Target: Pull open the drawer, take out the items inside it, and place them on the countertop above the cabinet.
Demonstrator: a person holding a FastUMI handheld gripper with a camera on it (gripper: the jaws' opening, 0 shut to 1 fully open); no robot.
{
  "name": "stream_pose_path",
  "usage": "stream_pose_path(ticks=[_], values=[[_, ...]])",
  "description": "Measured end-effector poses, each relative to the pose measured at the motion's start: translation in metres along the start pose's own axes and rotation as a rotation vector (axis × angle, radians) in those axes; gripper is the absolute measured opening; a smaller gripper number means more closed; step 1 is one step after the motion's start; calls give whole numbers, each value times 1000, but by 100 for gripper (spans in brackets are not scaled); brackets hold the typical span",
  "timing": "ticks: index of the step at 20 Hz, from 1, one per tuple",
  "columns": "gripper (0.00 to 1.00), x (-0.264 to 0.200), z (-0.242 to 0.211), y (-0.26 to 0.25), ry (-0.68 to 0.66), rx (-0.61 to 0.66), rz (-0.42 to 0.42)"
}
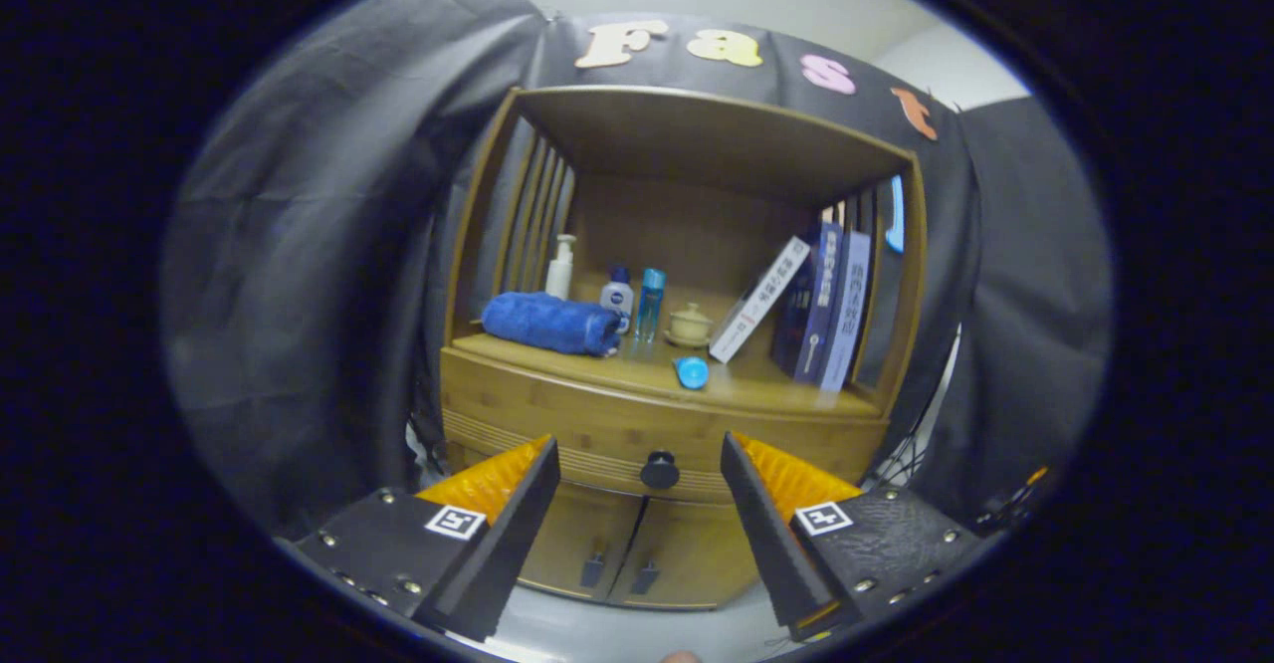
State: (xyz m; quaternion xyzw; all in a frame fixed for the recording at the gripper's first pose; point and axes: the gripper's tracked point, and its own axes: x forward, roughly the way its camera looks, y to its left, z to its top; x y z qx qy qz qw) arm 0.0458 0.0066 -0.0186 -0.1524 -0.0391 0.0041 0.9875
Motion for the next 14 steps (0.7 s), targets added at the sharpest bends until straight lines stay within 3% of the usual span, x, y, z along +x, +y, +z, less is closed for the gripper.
stream_pose_path(ticks=[7, 10, 14], values=[[98, -58, 96, 1, -29, 104, 8], [98, -70, 106, 2, -11, 101, 7], [98, -85, 113, 1, 10, 221, 42]])
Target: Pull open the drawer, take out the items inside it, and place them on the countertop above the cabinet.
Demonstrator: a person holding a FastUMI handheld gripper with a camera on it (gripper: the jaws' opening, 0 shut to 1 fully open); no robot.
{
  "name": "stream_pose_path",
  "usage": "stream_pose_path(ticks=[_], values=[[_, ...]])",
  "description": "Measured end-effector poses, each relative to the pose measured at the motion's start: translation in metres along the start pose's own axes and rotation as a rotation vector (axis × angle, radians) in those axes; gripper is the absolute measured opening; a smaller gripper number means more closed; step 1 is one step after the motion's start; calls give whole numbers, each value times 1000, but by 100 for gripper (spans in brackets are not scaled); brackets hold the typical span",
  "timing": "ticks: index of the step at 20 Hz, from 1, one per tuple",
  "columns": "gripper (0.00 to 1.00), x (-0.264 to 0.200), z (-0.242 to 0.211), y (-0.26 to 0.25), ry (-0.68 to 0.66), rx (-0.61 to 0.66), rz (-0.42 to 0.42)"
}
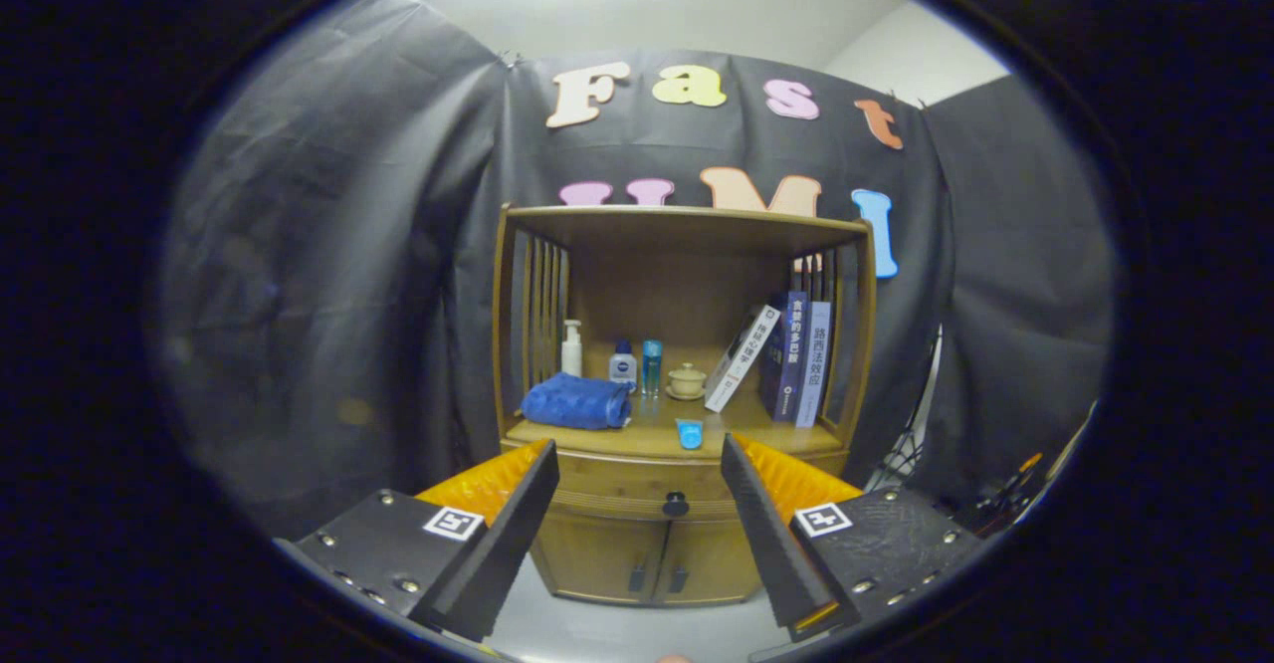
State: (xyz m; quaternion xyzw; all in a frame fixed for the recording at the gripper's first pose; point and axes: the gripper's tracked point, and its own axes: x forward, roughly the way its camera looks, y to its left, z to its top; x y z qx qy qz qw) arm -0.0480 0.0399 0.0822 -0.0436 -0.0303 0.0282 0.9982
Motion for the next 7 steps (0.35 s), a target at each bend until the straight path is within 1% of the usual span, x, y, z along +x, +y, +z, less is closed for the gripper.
stream_pose_path(ticks=[1, 4, 7], values=[[98, -1, -1, -1, 3, 14, 11], [98, -2, -12, -16, 30, 13, -10], [98, 0, -24, -19, 42, 63, -21]])
